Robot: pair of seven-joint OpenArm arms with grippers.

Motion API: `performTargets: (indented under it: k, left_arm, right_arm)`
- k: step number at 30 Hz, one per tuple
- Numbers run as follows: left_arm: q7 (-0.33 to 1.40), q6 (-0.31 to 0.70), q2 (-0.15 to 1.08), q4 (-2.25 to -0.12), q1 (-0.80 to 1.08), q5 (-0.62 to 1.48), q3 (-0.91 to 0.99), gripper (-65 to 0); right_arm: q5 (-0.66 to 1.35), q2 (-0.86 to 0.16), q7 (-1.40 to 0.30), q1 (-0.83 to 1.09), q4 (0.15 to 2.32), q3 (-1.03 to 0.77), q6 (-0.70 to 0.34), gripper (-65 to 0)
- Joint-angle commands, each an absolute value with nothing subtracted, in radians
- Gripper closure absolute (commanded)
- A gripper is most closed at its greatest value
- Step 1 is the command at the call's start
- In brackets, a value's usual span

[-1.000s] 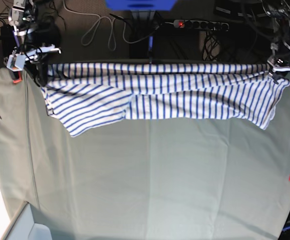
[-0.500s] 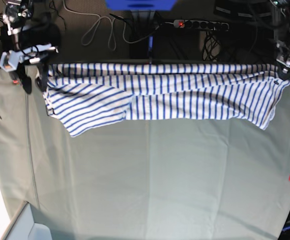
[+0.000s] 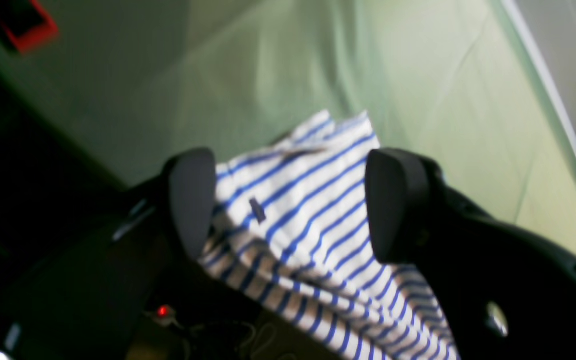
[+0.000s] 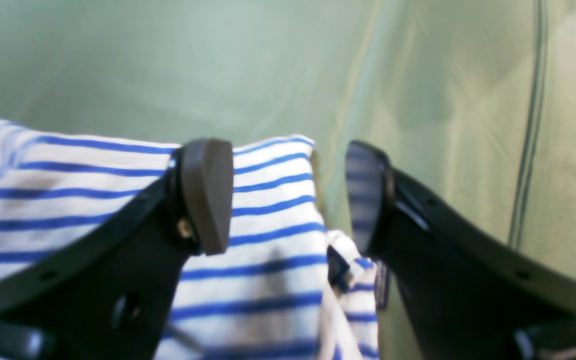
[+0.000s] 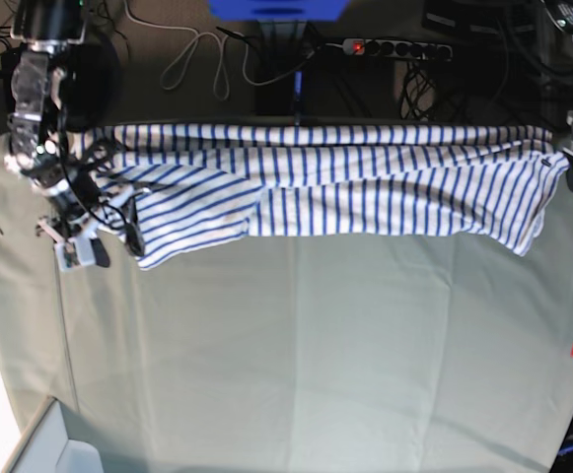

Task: Layout the t-shirt on the table in an organized manner, then fold the t-shirt properly
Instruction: 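Regrasp the folded shirt ends with both grippers and straighten the strip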

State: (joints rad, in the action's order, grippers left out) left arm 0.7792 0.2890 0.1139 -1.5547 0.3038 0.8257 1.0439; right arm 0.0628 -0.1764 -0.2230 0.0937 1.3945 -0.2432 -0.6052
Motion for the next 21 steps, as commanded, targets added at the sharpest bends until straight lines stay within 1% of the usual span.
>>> performTargets:
  k: [1,4,8,12,13,15,20,21]
  left_arm:
    - [0.757,0.297,0.133,-1.57,0.303,0.842,1.05,-45.1]
    - [0.757,0.297,0.134,-1.57,0.303,0.842,1.05,-45.1]
    - [0.756,0.297,0.134,-1.569,0.303,0.842,1.05,-45.1]
    - [0.756,0.297,0.134,-1.569,0.298,0.842,1.05,-45.1]
    - [0.756,0.295,0.134,-1.569,0.288,0.842,1.05,-45.1]
    - [0.756,0.294,0.134,-1.567,0.28,0.842,1.05,-45.1]
    - [0.757,0.292,0.134,-1.567,0.265,0.842,1.05,-45.1]
    - [0.757,0.292,0.134,-1.561,0.262,0.842,1.05,-45.1]
  right_arm:
    - [0.056,-0.186,-0.214,0.051,1.379,-0.248,-0.607,-37.2]
    - [0.019,-0.186,-0.229,-0.012,1.274,-0.248,-0.607,-37.3]
    - [0.018,-0.191,-0.225,-0.053,1.168,-0.248,-0.607,-37.1]
    - [0.018,-0.191,-0.223,-0.059,1.13,-0.246,-0.608,-36.2]
    - [0.018,-0.188,-0.22,-0.058,1.129,-0.246,-0.608,-34.2]
    - [0.018,-0.186,-0.219,-0.056,1.13,-0.246,-0.608,-26.9]
    - [0.019,-0.185,-0.219,-0.045,1.162,-0.255,-0.608,-1.0]
    - [0.019,-0.185,-0.219,-0.031,1.181,-0.255,-0.608,0.0]
